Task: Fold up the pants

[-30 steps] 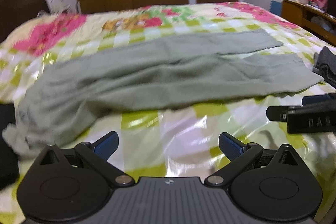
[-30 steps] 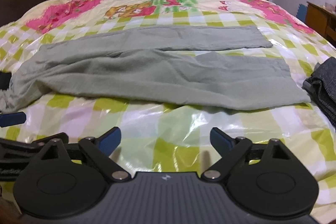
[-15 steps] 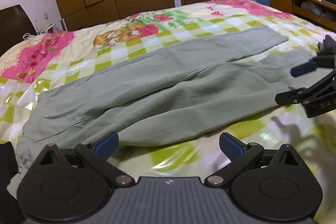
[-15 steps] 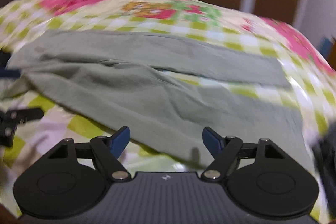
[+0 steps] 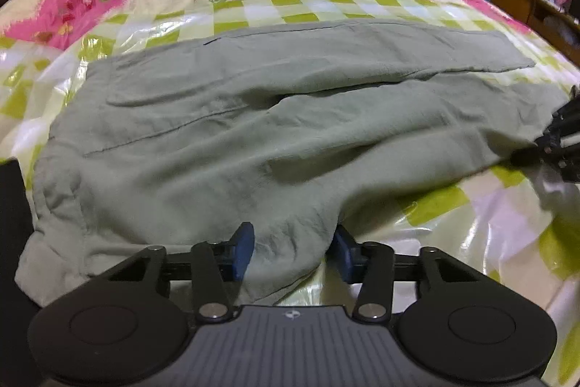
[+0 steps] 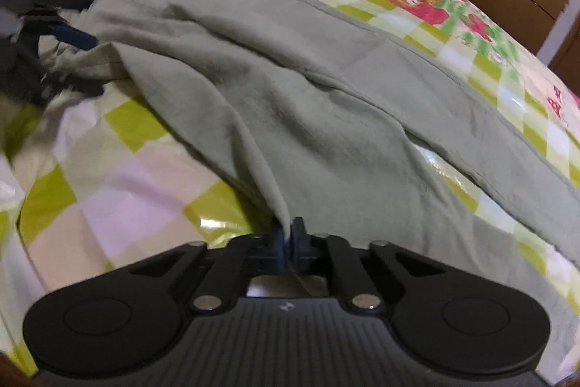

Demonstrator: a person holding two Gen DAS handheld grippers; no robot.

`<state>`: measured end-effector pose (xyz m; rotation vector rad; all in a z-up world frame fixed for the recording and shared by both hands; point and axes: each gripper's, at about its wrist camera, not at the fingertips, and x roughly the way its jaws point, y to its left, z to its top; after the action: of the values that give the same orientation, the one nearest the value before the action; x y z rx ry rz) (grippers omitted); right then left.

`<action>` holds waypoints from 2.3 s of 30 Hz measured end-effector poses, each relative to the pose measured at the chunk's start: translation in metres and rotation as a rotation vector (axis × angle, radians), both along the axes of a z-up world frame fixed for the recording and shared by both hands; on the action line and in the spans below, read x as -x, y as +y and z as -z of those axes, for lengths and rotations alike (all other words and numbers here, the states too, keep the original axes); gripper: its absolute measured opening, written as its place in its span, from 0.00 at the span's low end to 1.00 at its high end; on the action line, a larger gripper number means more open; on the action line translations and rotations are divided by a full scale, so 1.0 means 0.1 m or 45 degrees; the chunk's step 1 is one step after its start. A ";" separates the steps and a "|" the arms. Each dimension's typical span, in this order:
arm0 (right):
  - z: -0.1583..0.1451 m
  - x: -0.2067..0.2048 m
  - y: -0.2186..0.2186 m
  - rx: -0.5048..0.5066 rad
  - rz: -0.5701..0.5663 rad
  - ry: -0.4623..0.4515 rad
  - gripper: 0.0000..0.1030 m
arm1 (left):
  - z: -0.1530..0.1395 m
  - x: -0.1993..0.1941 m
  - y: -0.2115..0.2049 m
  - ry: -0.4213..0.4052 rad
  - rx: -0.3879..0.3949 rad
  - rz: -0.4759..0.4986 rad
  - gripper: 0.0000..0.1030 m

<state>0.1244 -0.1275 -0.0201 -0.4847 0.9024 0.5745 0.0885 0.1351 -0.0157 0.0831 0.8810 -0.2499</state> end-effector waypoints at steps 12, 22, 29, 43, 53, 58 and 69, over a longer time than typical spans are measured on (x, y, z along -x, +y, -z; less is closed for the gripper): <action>-0.16 0.38 -0.23 0.018 0.020 0.091 0.25 | -0.18 0.42 0.05 0.041 -0.025 0.141 0.53; -0.31 0.14 -1.41 -0.105 0.716 -0.083 0.43 | -0.19 0.27 0.04 -0.054 0.045 0.037 0.59; 0.12 -0.18 -1.89 0.081 0.949 -0.064 0.39 | -0.04 0.25 -0.21 0.056 -0.079 0.120 0.63; -0.44 0.05 -1.37 0.055 0.835 -0.194 0.39 | -0.43 0.60 0.14 -0.035 0.013 0.036 0.64; -0.62 -0.78 -0.25 -0.024 0.358 -0.199 0.42 | -0.66 -0.19 0.68 -0.186 -0.030 -0.034 0.75; -0.51 -1.68 0.21 -0.036 0.189 -0.145 0.46 | -0.55 -1.13 1.08 -0.148 -0.091 -0.121 0.76; -0.08 -2.96 0.67 0.042 -0.055 -0.054 0.50 | -0.14 -2.52 1.70 0.013 -0.008 -0.320 0.76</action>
<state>0.4207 -0.0604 -0.0126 -0.5455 0.8638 0.5871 0.3402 0.3052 -0.0022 -0.0236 0.8931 -0.0131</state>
